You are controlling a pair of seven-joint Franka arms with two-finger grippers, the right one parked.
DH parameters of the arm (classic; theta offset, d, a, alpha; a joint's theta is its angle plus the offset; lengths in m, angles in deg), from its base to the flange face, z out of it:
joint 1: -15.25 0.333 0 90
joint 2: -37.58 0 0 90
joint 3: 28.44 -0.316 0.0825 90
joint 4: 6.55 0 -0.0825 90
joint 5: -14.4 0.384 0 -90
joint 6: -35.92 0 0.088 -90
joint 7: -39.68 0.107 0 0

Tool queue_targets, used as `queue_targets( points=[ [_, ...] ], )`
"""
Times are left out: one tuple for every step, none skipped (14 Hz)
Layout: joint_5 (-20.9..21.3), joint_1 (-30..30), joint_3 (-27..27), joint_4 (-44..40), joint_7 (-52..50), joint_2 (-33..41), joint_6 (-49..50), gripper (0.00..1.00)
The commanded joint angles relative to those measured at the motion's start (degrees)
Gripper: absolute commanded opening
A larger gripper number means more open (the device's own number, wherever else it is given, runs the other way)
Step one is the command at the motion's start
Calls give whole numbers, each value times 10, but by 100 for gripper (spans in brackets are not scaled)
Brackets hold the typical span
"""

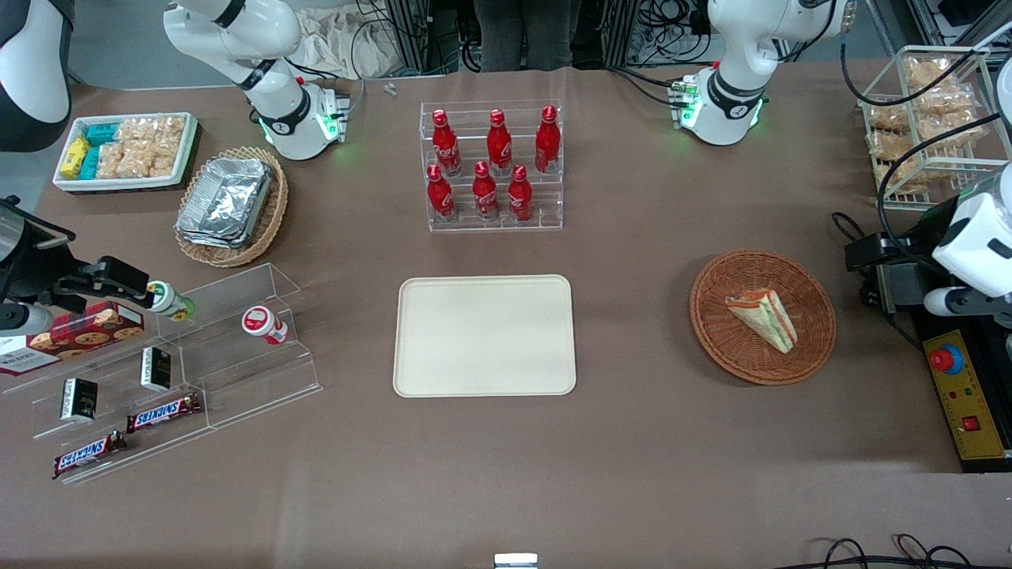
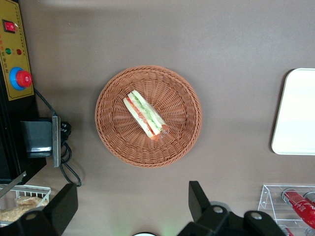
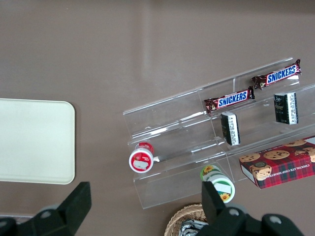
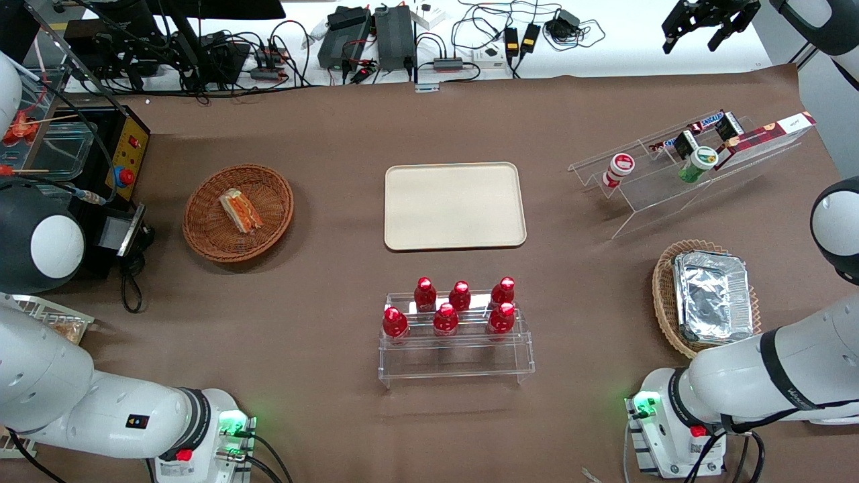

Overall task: Place sandwich from basket to tray
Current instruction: 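Move the left gripper over the sandwich in the wicker basket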

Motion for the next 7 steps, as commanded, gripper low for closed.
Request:
queue_targets(
  points=[
    [-2, 7, 6, -11, 2, -1, 15, 100],
    [-2, 6, 6, -11, 4, -2, 15, 100],
    [-2, 6, 6, -11, 3, -2, 15, 100],
    [-2, 6, 6, -11, 2, -2, 15, 100],
    [-2, 6, 6, -7, 0, -1, 15, 100],
    [-2, 5, 6, 3, -2, 3, 25, 100],
    [-2, 4, 7, 24, -14, 15, 21, 100]
  ],
)
